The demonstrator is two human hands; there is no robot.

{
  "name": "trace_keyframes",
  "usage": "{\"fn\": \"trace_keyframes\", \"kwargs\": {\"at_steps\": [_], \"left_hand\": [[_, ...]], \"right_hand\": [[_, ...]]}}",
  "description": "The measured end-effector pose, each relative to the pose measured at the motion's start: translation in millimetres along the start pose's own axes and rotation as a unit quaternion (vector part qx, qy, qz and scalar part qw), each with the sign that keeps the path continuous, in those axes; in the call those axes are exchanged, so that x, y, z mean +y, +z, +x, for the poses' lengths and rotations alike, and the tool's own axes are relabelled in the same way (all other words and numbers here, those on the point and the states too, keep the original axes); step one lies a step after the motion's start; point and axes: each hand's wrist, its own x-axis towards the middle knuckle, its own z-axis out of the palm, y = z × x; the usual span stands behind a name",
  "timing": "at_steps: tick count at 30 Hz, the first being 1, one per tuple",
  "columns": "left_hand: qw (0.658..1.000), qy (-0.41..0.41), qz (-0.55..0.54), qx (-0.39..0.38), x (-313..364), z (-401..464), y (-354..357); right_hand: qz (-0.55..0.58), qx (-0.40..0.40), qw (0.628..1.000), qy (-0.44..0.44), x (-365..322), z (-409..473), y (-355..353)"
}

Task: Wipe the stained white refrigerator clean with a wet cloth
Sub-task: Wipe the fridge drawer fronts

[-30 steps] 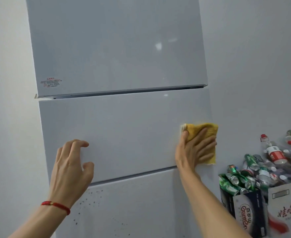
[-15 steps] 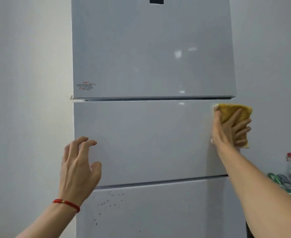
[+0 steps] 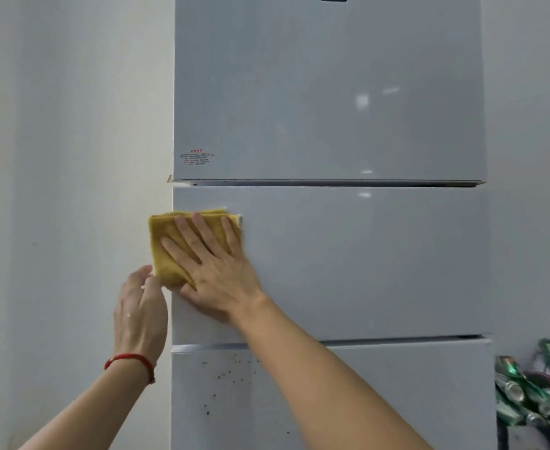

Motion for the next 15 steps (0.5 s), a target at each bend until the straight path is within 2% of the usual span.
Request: {"fn": "trace_keyframes", "kwargs": {"at_steps": [2,4,6,9,11,13,14,15], "left_hand": [[1.000,-0.007,0.001,0.006,2,-4,7],[1.000,0.014,0.003,0.001,6,-11,16],[0.999,0.031,-0.003,-0.009,5,-17,24],[0.999,0.013,-0.022,-0.026,2,-17,25],[0.998,-0.001,-0.046,-0.044,0,-17,20],[0.993,-0.008,-0.085,-0.086,-5,-17,9],[0.989,-0.010,-0.102,-0.108,-10,-18,3],[0.986,-0.016,-0.109,-0.124,-16,-16,-6]], "right_hand": [[0.009,0.027,1.000,0.005,42,-35,-1],[0.023,0.059,0.993,0.098,97,-81,3],[0.015,0.083,0.971,0.224,151,-133,7],[0.061,0.089,0.900,0.422,201,-200,6],[0.114,0.110,0.811,0.564,198,-210,8],[0.131,0.146,0.742,0.642,165,-194,16],[0.124,0.155,0.733,0.650,143,-181,19],[0.115,0.156,0.743,0.641,115,-166,22]]}}
